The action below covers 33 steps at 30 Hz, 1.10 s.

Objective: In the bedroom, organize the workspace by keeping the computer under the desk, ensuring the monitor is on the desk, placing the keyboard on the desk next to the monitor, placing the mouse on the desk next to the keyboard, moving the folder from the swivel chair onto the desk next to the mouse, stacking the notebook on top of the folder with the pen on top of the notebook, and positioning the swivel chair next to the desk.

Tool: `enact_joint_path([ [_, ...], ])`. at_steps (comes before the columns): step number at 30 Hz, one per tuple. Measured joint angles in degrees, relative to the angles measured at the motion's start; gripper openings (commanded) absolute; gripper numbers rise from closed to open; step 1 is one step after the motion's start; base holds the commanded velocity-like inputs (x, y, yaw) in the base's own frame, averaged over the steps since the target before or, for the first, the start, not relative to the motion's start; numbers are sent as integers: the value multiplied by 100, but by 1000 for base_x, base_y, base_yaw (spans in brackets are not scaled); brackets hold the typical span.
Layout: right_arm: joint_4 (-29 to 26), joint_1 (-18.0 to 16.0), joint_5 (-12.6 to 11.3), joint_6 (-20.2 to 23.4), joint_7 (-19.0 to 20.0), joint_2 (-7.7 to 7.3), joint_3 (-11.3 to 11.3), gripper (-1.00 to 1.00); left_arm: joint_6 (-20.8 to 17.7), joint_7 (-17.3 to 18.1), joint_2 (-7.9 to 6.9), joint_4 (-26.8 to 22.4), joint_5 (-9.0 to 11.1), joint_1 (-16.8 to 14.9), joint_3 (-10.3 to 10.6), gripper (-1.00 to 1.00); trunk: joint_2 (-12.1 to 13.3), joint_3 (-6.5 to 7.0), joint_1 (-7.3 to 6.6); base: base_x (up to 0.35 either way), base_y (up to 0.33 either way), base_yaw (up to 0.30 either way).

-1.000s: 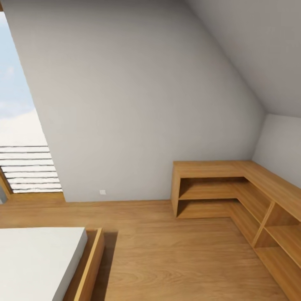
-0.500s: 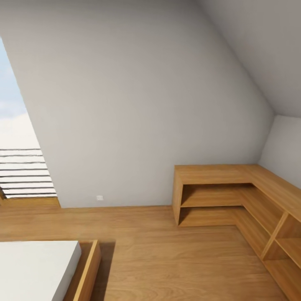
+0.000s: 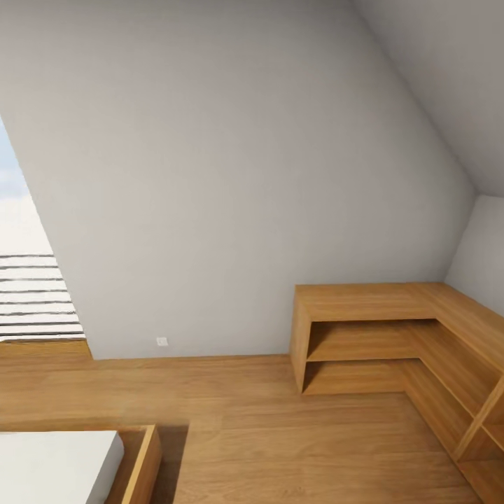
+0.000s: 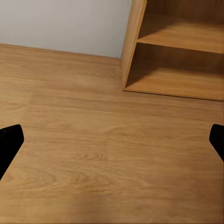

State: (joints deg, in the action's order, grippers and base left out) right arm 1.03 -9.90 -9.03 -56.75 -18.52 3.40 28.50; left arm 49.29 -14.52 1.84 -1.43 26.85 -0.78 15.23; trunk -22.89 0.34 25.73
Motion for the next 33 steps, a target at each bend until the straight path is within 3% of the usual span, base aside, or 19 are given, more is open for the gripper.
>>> enact_joint_path([
  [21, 0, 0, -8, 17, 8, 42, 2, 100, -8, 1, 0, 0, 0, 0, 10, 100, 0, 0, 0, 331, 0, -5],
  [33, 0, 1, 7, 26, 42, 24, 7, 100, -40, -5, -7, 2, 12, -2, -14, 100, 1, 0, 2, 258, 0, -210],
])
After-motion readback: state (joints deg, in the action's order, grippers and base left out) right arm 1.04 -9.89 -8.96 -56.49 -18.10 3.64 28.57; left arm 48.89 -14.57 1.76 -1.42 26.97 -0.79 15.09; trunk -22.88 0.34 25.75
